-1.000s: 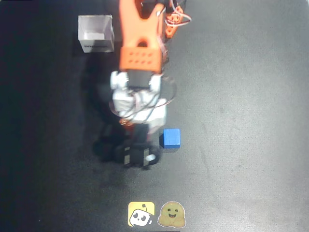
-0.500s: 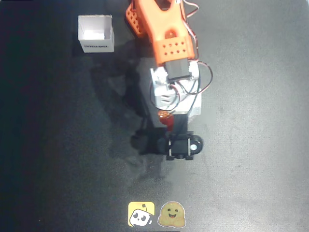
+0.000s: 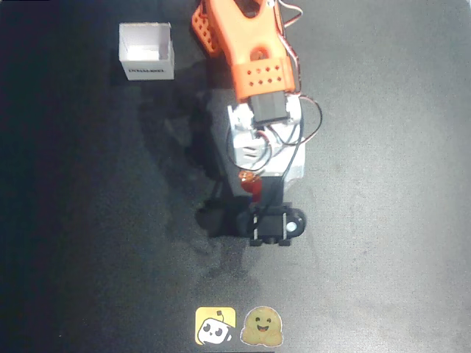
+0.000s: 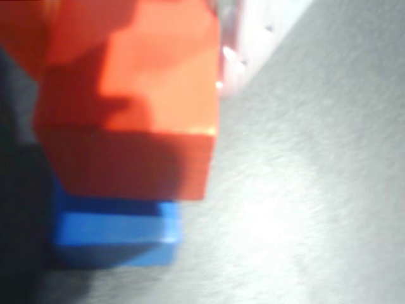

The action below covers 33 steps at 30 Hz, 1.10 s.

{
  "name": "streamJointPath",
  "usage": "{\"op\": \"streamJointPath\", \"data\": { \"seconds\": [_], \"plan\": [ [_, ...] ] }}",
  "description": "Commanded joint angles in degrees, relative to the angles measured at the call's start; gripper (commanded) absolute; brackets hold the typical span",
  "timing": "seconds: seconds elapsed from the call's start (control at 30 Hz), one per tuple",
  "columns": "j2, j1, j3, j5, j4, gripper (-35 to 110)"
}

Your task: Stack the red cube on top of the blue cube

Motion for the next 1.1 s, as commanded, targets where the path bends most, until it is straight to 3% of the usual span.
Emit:
{"op": "streamJointPath", "data": {
  "seconds": [0.0,0.93,1.07],
  "plan": [
    [0.00,0.18,-3.34,-0.35,-0.62,0],
    [-2.29,1.58,-2.90,-0.53,-0.70,0],
    [-2.02,1.49,-2.11,-0.53,-0.70,5]
  ]
}}
